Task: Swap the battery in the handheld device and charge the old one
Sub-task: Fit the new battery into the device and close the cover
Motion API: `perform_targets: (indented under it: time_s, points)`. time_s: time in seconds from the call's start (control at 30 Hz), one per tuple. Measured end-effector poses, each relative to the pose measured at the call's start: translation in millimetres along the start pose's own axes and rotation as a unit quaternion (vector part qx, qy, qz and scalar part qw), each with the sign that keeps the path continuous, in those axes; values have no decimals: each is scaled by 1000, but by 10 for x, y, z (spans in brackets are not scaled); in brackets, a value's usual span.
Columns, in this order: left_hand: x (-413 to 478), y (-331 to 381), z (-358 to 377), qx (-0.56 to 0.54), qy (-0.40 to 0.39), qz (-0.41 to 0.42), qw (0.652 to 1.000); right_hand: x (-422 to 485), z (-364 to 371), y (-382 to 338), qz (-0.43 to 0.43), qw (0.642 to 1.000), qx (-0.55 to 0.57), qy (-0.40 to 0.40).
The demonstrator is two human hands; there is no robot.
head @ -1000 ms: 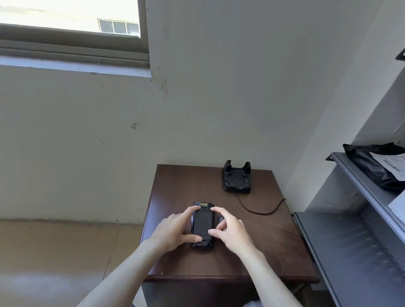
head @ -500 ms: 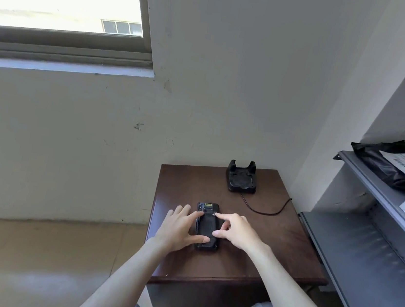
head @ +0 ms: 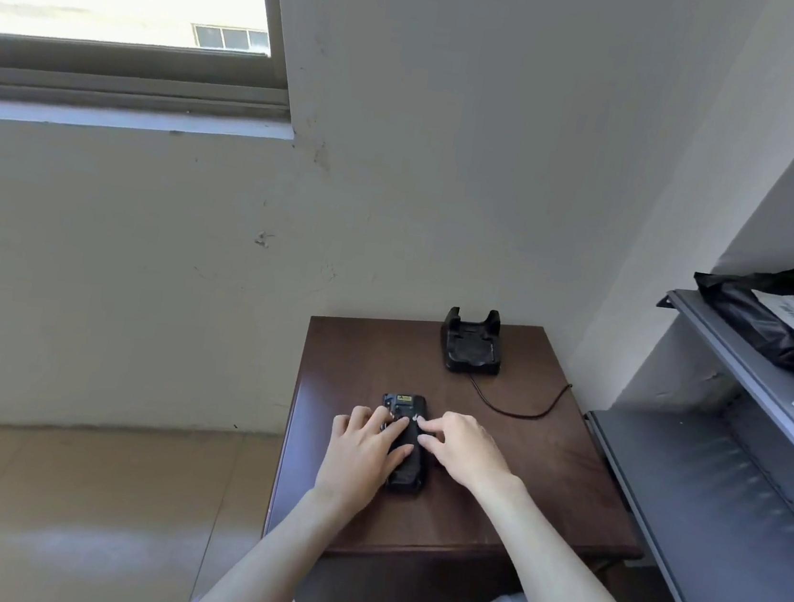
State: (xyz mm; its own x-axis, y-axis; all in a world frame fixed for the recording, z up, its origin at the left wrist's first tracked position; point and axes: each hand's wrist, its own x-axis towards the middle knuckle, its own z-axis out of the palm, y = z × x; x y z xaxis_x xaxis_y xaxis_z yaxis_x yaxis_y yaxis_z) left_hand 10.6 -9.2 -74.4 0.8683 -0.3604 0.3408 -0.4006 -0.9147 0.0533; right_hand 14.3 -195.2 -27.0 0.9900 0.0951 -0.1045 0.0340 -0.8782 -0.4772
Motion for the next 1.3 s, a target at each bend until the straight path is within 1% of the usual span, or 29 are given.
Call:
perform_targets:
  time_s: [0.1,0.3,0.57,0.77,0.9,1.0,1.17,1.3]
  points:
    - [-3,29,28,7,7,-11,1000,3,-16,9,-13,1000,-11,16]
    - [40,31,40,1,-3,-36,999,137,-60,26,-8,998,42,43]
    - [32,47,58,11,10,-37,999,261,-132,41,-45,998,51,4]
    - [27,39,87,18,8,-35,999,335,-140,61,-57,997,48,-17]
    - [29,45,78,3,1,-44,999,380,-162,38,-59,997,39,-25]
    - [21,46,67,-8,-6,-49,999,379,-152,27,-45,998,50,-17]
    - [21,44,63,-8,-11,-53,998,324,-21,21,13,993,113,23]
    - [17,62,50,-16,-21,-61,998,290,47,-10,43,989,133,44]
